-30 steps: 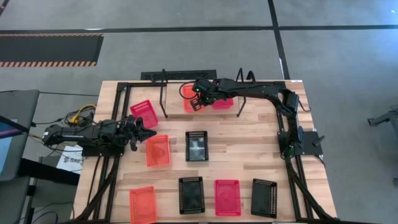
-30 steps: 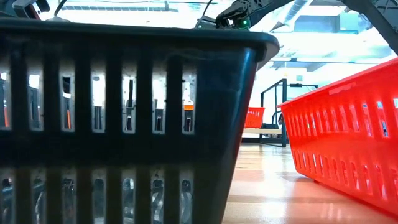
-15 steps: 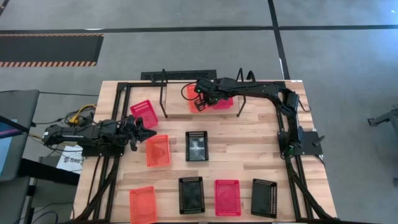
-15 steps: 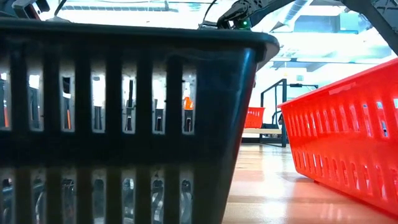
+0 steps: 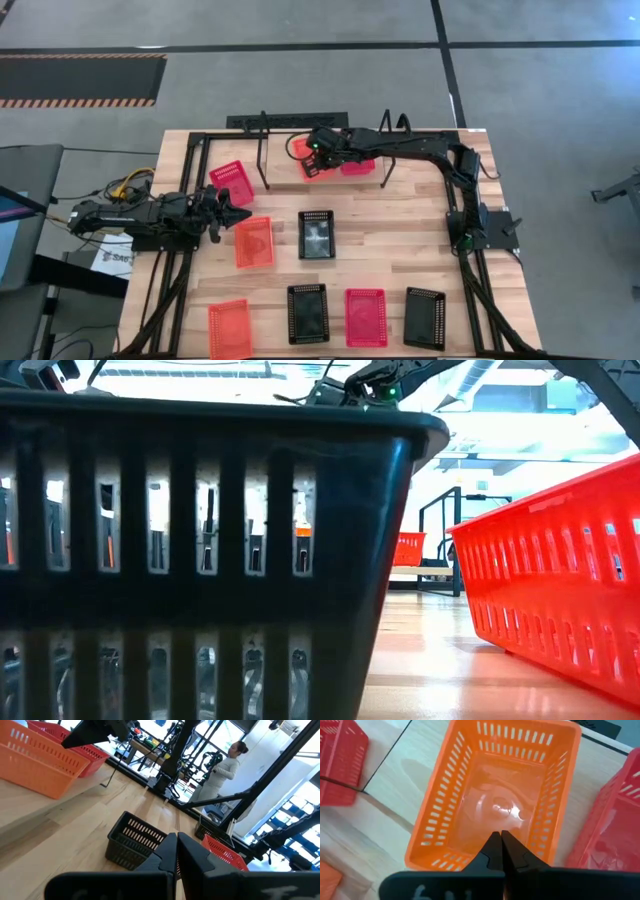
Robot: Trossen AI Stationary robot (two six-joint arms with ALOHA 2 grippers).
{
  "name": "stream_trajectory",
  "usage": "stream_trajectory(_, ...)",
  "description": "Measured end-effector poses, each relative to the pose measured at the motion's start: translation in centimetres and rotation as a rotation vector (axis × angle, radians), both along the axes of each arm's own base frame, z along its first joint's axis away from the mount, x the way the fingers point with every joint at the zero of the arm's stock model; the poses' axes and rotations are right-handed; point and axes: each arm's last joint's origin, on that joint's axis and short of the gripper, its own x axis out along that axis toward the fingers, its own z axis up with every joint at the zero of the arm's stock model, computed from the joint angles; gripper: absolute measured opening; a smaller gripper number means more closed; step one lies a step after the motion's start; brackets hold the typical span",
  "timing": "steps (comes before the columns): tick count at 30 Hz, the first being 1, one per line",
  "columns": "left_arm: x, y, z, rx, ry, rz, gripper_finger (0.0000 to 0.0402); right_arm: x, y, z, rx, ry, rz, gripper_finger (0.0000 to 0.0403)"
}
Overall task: Stack baskets on shelf by color
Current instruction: Put the center black basket on the shelf
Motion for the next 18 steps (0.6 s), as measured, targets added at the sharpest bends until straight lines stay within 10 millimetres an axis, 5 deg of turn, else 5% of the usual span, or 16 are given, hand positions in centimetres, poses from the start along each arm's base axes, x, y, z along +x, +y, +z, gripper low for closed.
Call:
stream_trajectory(10,-0.1,0.3,0.2,-0.026,0.014,0.098,0.0,-0.3,4.1,6.8,0.017,0.079,0.104,0.0)
stream_trajectory(18,-3.0,0.8,2.6,-0.034,0.441,0.269,0.0,-1.6,9.2,12.1,-0.022,0.109,0.145,0.0)
